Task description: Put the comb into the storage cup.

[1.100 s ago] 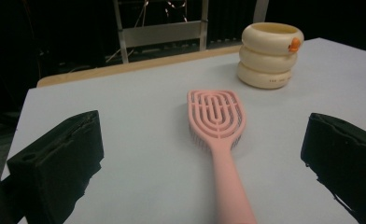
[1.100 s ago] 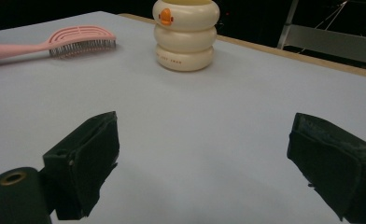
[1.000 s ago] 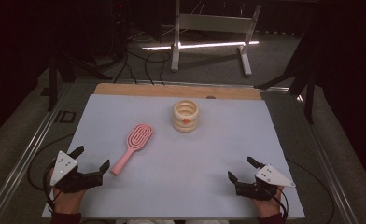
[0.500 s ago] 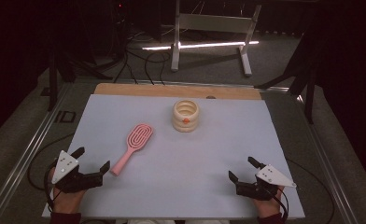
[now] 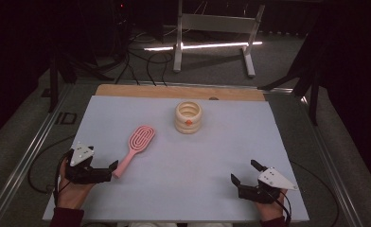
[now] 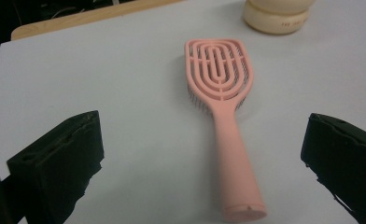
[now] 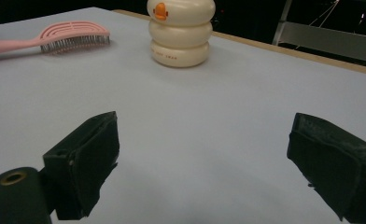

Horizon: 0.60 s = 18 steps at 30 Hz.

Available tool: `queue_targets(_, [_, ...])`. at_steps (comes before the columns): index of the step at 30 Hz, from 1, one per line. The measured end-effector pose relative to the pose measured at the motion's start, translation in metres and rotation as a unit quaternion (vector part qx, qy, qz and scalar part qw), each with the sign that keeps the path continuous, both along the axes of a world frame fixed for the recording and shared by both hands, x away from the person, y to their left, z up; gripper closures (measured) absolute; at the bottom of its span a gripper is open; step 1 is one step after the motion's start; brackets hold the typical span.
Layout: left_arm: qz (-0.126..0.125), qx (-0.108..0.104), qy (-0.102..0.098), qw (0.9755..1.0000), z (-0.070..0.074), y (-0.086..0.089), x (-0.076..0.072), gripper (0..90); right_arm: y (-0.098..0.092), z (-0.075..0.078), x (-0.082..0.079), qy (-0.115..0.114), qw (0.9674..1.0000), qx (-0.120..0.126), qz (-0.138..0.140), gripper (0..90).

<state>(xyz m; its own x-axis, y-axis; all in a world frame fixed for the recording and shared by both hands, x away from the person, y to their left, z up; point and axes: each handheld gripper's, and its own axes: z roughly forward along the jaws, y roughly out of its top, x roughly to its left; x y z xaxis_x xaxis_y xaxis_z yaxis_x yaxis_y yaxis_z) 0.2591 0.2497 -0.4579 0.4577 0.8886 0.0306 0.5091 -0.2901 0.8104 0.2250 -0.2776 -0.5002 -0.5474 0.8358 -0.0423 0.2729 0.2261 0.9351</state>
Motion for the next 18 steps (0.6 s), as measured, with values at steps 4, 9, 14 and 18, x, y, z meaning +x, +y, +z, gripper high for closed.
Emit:
queue_targets(4, [-0.004,0.004,0.007,1.0000,0.003,-0.003,0.008,0.1,0.001,0.000,-0.001,0.002,1.0000,-0.002,0.001,8.8])
queue_targets(9, [-0.009,0.016,0.021,0.9996,0.008,-0.008,0.018,0.1,0.001,0.000,0.000,0.002,1.0000,-0.001,0.002,8.8])
queue_targets(14, [-0.007,0.040,0.037,0.9985,0.009,-0.016,0.026,1.2,0.002,0.000,-0.001,0.003,1.0000,0.000,0.004,8.8])
queue_targets(18, [-0.008,0.046,0.046,0.9979,0.007,-0.020,0.033,2.1,0.003,-0.001,0.000,0.005,1.0000,-0.001,0.004,8.8])
